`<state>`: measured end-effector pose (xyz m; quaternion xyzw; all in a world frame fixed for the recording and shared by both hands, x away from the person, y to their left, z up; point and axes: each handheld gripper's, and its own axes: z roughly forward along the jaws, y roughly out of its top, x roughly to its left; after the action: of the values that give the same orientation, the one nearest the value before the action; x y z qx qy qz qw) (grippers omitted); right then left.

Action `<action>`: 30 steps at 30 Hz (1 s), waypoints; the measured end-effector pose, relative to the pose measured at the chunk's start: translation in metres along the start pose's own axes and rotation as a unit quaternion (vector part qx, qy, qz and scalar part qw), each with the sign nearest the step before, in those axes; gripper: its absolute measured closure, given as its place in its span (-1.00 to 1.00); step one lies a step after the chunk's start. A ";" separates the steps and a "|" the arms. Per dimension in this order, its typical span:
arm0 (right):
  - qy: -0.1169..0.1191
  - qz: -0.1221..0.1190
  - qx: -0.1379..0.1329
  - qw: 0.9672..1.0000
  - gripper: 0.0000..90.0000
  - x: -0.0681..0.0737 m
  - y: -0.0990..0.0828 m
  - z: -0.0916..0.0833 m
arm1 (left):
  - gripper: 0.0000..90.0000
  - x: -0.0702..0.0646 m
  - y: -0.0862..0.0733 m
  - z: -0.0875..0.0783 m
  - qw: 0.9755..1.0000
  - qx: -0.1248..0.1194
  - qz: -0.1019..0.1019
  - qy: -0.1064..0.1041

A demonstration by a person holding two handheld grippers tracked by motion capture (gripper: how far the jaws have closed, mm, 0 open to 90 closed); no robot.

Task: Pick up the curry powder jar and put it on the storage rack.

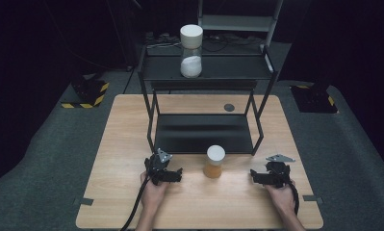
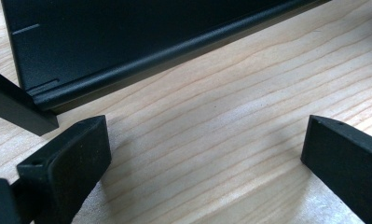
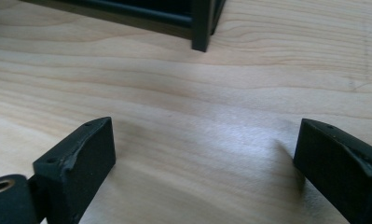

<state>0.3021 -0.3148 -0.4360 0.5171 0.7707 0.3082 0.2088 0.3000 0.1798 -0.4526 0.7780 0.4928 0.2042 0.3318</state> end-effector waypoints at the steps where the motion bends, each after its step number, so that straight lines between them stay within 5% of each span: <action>1: 0.003 -0.003 -0.001 1.000 -0.89 0.001 0.000 -0.001 | -0.97 0.000 0.000 0.000 1.000 0.000 0.000 0.000; 12: 0.077 -0.069 0.005 0.995 -0.91 0.016 0.015 -0.005 | -0.97 0.000 0.000 0.000 1.000 0.000 0.000 -0.001; 16: 0.117 -0.097 0.010 0.988 -0.92 0.027 0.026 0.001 | -0.97 0.000 0.000 0.000 1.000 0.000 0.000 -0.001; 30: 0.159 -0.130 0.003 0.979 -0.88 0.059 0.052 0.014 | -0.97 0.000 0.000 0.000 1.000 0.000 0.000 -0.001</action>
<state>0.3235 -0.2422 -0.4098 0.3580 0.8556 0.3542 0.1200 0.3002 0.1801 -0.4526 0.7783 0.4925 0.2035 0.3322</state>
